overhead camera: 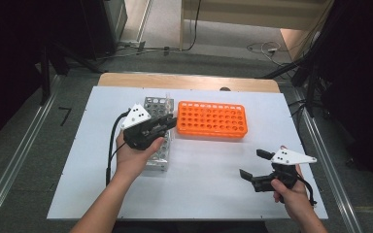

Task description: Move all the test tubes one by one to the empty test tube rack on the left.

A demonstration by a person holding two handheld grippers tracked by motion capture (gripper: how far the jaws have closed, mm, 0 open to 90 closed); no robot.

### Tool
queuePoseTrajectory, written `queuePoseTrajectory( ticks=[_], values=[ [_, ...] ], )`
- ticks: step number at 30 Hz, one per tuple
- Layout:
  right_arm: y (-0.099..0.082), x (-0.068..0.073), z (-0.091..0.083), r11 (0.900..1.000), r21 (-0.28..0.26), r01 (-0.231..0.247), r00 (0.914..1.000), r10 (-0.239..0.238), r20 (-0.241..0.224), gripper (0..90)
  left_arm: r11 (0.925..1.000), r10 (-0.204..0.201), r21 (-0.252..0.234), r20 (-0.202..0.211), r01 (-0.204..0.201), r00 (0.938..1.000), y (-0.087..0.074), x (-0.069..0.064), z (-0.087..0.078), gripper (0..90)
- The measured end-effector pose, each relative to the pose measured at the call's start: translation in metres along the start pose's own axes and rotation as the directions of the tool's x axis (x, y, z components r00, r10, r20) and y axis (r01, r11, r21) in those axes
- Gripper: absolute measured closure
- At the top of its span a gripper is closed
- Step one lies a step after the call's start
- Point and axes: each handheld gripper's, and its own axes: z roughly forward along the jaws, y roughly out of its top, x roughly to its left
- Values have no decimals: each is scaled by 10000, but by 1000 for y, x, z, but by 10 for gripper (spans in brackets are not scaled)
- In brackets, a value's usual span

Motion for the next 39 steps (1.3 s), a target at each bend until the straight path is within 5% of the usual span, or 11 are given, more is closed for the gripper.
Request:
queuePoseTrajectory(
  ticks=[18, 39],
  values=[
    [-24, -35, -23, 9986, 112, -513, 9918, 496, 1178, 31, 10000, -71, 19, -696, 73, 9975, 11, 29, 21, 760],
    [-25, -37, -24, 9980, -9, -628, 9927, 626, 1030, 31, 9997, -231, -48, -1955, 226, 9804, 2, 59, 50, 760]
  ],
)
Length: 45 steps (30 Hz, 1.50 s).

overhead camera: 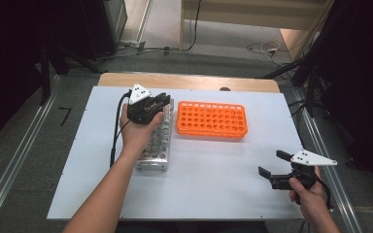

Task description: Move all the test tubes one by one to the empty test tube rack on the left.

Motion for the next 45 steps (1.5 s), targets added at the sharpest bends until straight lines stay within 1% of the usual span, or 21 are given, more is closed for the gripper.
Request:
queuePoseTrajectory(
  ticks=[3, 6, 10, 11, 12, 15, 16, 21, 22, 24, 27, 29, 30, 33, 34, 36, 37, 38, 39, 41, 45],
  values=[
    [0, -1, 0, 10000, -3, 1, 10000, -1, 6, 31, 9999, -12, 119, -103, 13, 9999, -2, 1, 4, 760],
    [0, 0, 1, 10000, 10, 5, 10000, -5, -6, 31, 9997, 74, 237, -130, -71, 9999, -5, 0, 6, 760],
    [0, 1, 2, 10000, 24, 2, 10000, -2, -49, 31, 9991, -6, 413, -183, 13, 9998, -9, 0, 9, 759],
    [0, 2, 2, 10000, 25, 14, 10000, -14, -42, 31, 9988, -83, 471, -182, 92, 9998, -10, 0, 10, 759],
    [0, 2, 2, 10000, 30, 14, 10000, -14, -48, 31, 9982, -59, 589, -180, 70, 9998, -12, 0, 10, 759],
    [0, 1, 2, 10000, 22, 18, 10000, -18, -48, 31, 9950, -141, 985, -213, 161, 9997, -17, -1, 12, 758],
    [0, 1, 2, 10000, 19, -3, 10000, 3, -56, 31, 9943, -88, 1056, -251, 114, 9996, -18, -1, 13, 758],
    [-1, 1, 3, 10000, 62, -11, 10000, 11, -74, 31, 9904, -148, 1372, -300, 188, 9994, -18, -2, 12, 754],
    [-1, 2, 3, 10000, 74, -8, 10000, 8, -77, 31, 9896, -94, 1434, -342, 143, 9994, -18, -2, 12, 754],
    [-1, 2, 4, 10000, 88, 34, 10000, -34, -76, 31, 9859, -102, 1665, -369, 162, 9993, -19, -1, 13, 752],
    [-1, 3, 4, 9999, 100, 64, 9999, -63, -127, 31, 9801, -208, 1970, -183, 240, 9996, -20, -1, 14, 735],
    [-1, 3, 5, 9999, 125, 89, 9999, -87, -120, 31, 9793, -134, 2020, -116, 155, 9998, -20, -2, 13, 718],
    [-1, 4, 5, 9999, 132, 82, 9999, -80, -124, 31, 9795, -159, 2010, -40, 164, 9999, -20, -2, 13, 705],
    [-1, 4, 6, 9999, 149, 82, 9999, -80, -150, 32, 9802, -295, 1958, 39, 281, 9996, -19, -2, 10, 629],
    [-1, 5, 7, 9999, 135, 83, 9998, -81, -168, 32, 9804, -335, 1942, 38, 321, 9994, -18, -2, 9, 589],
    [0, 5, 7, 9999, 128, 47, 9998, -44, -214, 31, 9799, -505, 1927, -120, 518, 9987, -17, -3, 5, 511],
    [0, 6, 7, 9999, 124, -22, 9997, 25, -260, 31, 9806, -699, 1835, -4, 688, 9976, -17, -3, 3, 473],
    [1, 6, 7, 9999, 99, -60, 9994, 64, -333, 31, 9812, -795, 1771, 110, 763, 9968, -17, -4, 0, 459],
    [2, 7, 7, 10000, 61, -39, 9994, 41, -351, 31, 9824, -817, 1699, 161, 778, 9965, -17, -5, -2, 444],
    [3, 8, 8, 10000, 40, -42, 9992, 44, -399, 31, 9837, -929, 1585, 430, 850, 9947, -19, -8, -8, 388],
    [6, 12, 12, 10000, 12, -14, 9988, 15, -489, 31, 9869, -1017, 1322, 674, 921, 9925, -22, -13, -20, 272]
  ],
)
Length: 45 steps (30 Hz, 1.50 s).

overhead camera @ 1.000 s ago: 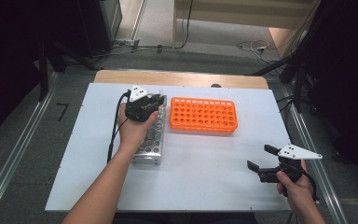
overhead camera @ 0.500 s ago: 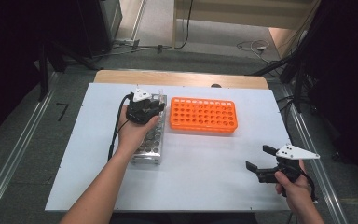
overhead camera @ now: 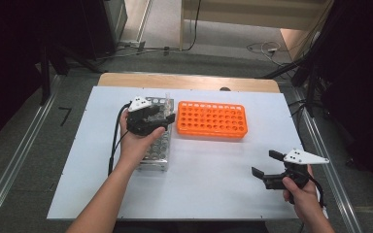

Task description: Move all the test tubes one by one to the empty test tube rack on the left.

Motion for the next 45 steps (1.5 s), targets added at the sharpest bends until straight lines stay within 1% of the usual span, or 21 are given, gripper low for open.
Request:
queuePoseTrajectory(
  ticks=[4, 5, 7, 10, 12, 16, 21, 23, 27, 28, 30, 31, 33, 35, 37, 38, 41, 43, 45],
  values=[
    [5, 4, 4, 10000, -20, 0, 10000, 0, -26, 32, 9999, 31, -126, 150, -29, 9999, -5, -4, -12, 161],
    [6, 4, 6, 10000, -31, 10, 10000, -10, -52, 32, 9999, -17, -147, 221, 20, 9998, -6, -6, -15, 140],
    [10, 6, 10, 10000, -41, -26, 9999, 25, -109, 32, 9999, 5, -163, 244, -1, 9997, -8, -8, -22, 104],
    [15, 10, 16, 10000, -4, 97, 9999, -97, -137, 32, 9997, 37, -261, 326, -29, 9995, -12, -10, -31, 71],
    [18, 11, 21, 10000, -5, 81, 9996, -81, -283, 32, 9995, 0, -314, 417, 13, 9991, -15, -10, -37, 44],
    [28, 14, 32, 9999, -31, 167, 9992, -168, -373, 32, 9990, -47, -443, 717, 79, 9974, -21, -13, -48, 23],
    [44, 17, 46, 9995, -134, 275, 9984, -281, -481, 32, 9986, 94, -534, 1003, -41, 9949, -28, -20, -59, 0],
    [50, 17, 53, 9994, -197, 300, 9983, -309, -497, 32, 9981, 34, -608, 1130, 35, 9936, -31, -21, -63, 0],
    [61, 16, 66, 9993, -247, 288, 9979, -302, -580, 33, 9983, 150, -582, 1240, -79, 9922, -35, -26, -68, 0],
    [64, 17, 69, 9995, -212, 248, 9979, -260, -591, 33, 9982, 142, -594, 1216, -71, 9925, -36, -27, -70, 0],
    [69, 17, 76, 9994, -182, 288, 9977, -298, -616, 33, 9980, 128, -630, 1316, -45, 9912, -39, -29, -73, 0],
    [72, 16, 80, 9994, -176, 312, 9973, -323, -659, 33, 9981, 186, -599, 1270, -110, 9917, -40, -31, -74, 0],
    [77, 16, 88, 9993, -117, 354, 9970, -362, -686, 38, 9980, 193, -617, 1355, -110, 9906, -42, -32, -76, 0],
    [81, 14, 96, 9996, -21, 297, 9972, -298, -684, 44, 9982, 208, -583, 1341, -131, 9907, -44, -34, -77, 0],
    [84, 14, 104, 9992, 90, 378, 9975, -372, -598, 49, 9985, 198, -534, 1398, -125, 9900, -46, -34, -77, 0],
    [86, 13, 108, 9991, 118, 419, 9975, -412, -566, 62, 9985, 193, -542, 1385, -119, 9902, -46, -34, -77, 0],
    [89, 11, 118, 9997, 71, 240, 9987, -237, -446, 116, 9986, 155, -524, 1442, -80, 9894, -48, -36, -77, 0],
    [91, 10, 126, 9997, 157, 188, 9993, -183, -313, 141, 9987, 200, -501, 1437, -129, 9894, -49, -36, -77, 0],
    [94, 10, 134, 9998, 196, 2, 9997, 2, -226, 189, 9988, 128, -477, 1442, -59, 9895, -49, -36, -76, 0]
  ],
)
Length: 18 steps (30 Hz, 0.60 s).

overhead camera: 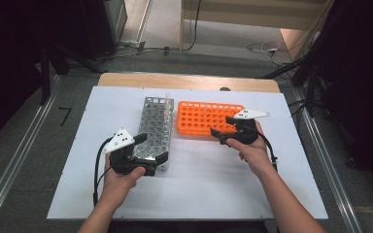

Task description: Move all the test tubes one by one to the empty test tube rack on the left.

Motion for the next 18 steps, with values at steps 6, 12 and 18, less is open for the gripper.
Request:
queuePoseTrajectory(
  ticks=[6, 12, 18],
  values=[
    [7, 1, 23, 9992, -7, -390, 9976, 390, 564, 349, 10000, 56, 49, 29, -56, 10000, -1, -2, 1, 0],
    [16, -2, 39, 9979, -43, -651, 9947, 653, 797, 475, 10000, 45, 75, 113, -46, 9999, -2, -2, 2, 0],
    [24, -3, 54, 9960, 83, -884, 9934, 876, 740, 551, 10000, 5, 37, 111, -5, 9999, -2, -1, 1, 0]
  ],
)
